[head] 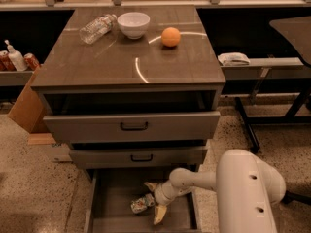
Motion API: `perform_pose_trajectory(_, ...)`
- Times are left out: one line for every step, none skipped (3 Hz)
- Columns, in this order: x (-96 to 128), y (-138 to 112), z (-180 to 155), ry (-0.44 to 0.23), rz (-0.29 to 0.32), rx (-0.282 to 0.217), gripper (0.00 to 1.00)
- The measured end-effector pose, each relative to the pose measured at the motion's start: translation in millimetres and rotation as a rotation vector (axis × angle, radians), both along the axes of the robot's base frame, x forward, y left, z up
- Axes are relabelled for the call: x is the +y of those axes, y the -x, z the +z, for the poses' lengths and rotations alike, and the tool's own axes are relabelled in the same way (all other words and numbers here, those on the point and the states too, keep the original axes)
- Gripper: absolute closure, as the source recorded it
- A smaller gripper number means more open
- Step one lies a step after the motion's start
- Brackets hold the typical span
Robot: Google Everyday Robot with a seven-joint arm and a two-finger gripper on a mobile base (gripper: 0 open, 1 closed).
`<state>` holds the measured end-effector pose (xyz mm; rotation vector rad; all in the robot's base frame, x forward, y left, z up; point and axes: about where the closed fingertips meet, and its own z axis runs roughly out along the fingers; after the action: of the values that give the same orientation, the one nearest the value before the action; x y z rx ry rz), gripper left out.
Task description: Pick 7up can from bottom drawer and place on counter
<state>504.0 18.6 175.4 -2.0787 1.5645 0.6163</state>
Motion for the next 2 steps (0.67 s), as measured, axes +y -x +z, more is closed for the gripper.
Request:
perform_pose_trajectory(12, 0, -20, 0.02, 0.014, -0.001, 0.0)
perform_pose_trajectory(19, 0, -41, 0.048, 0.018, 0.008, 0.16)
